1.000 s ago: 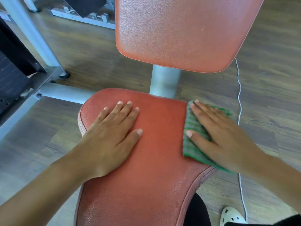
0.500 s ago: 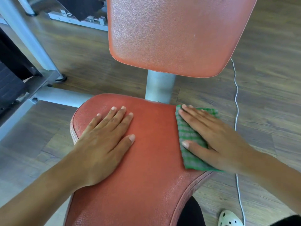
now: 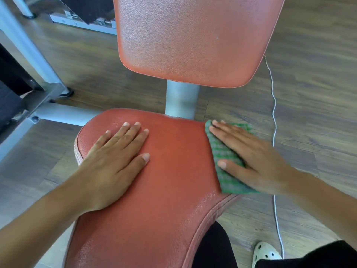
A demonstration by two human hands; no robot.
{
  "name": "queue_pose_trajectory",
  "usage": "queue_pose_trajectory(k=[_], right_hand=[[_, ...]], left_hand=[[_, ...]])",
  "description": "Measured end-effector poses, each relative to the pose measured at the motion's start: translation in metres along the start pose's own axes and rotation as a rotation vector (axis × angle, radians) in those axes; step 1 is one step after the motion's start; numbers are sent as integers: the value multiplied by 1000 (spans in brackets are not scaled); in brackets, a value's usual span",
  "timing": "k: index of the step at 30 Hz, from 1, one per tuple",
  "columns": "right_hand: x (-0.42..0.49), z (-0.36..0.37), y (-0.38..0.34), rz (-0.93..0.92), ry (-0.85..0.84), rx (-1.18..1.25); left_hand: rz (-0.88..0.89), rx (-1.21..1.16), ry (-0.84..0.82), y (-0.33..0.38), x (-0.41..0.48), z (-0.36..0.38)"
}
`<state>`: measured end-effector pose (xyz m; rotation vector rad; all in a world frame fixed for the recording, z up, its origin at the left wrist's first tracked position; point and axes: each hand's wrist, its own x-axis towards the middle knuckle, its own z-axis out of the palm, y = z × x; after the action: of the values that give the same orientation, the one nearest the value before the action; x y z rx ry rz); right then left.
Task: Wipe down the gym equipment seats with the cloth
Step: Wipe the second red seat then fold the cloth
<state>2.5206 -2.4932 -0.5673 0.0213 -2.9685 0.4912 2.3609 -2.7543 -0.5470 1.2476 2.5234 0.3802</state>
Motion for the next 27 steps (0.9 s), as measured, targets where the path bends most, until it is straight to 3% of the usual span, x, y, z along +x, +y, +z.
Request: queue_pose_trajectory(k=[2, 6, 12, 20, 23, 27], right_hand=[[10, 0, -4, 31, -32, -26], [16, 6, -44, -85, -75, -106], [-9, 12, -88, -199, -83, -20], [-9, 2, -29, -1, 7, -94], [-8, 6, -44, -32, 6, -109], [-14, 9, -76, -205, -69, -65]], left_hand=[[-2, 7, 5, 0, 1, 0], [-1, 8, 23, 0, 1, 1], [-2, -13, 21, -2, 3, 3], [-5, -80, 86, 4, -2, -2], [22, -150, 151, 9, -13, -6], [33, -208, -12, 16, -40, -11]])
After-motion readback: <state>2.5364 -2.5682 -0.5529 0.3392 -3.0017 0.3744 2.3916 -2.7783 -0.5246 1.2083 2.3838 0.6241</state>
